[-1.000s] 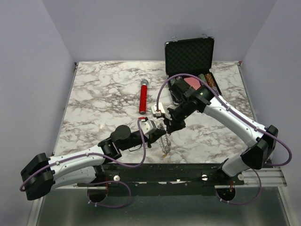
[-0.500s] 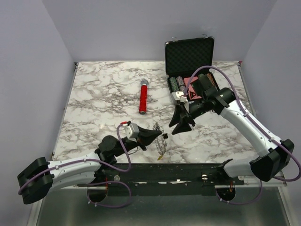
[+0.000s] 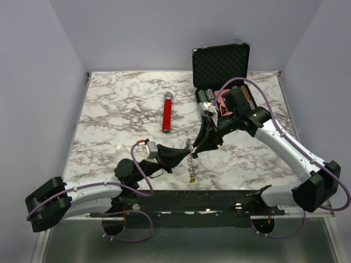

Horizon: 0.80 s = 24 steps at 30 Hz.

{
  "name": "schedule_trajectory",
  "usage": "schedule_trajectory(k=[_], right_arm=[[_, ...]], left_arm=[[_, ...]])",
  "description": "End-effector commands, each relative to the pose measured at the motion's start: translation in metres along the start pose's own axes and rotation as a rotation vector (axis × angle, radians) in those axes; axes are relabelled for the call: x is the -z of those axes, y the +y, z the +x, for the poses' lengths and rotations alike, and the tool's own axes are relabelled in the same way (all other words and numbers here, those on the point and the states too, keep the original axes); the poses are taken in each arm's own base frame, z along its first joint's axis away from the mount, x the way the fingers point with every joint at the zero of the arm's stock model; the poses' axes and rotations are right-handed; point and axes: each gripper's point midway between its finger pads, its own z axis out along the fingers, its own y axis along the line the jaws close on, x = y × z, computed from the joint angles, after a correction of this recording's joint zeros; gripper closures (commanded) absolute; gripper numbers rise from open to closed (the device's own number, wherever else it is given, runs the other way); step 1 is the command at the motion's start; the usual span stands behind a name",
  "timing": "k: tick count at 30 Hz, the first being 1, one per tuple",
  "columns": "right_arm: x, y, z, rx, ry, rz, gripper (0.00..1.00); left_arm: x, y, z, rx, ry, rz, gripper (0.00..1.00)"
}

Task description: Put the keys on the keyring

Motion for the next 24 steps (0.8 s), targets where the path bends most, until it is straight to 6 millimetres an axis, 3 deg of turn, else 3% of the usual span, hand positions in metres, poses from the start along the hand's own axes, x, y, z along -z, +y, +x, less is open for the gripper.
schedule_trajectory(k=[1,19,24], right_arm=[[-0.0012,0.0073,-0.0076,-0.014,-0.047,-0.036,0.64],[-0.005,0.0095,-0.0043,-0.045,-0.071,-0.067,0.73],[-0.0062,0.009,-0.0017,-0.042,-0.064,-0.06,0.8]], left_arm=[[-0.0055,-0.0114,-0.029,0.007,-0.105,0.044,1.0],[-0.0109,-0.0068,-0.0272,0.021,-0.1,0.008,1.0],[-0.0109,-0.0047,-0.0268,0.024,-0.1,-0.006,1.0]])
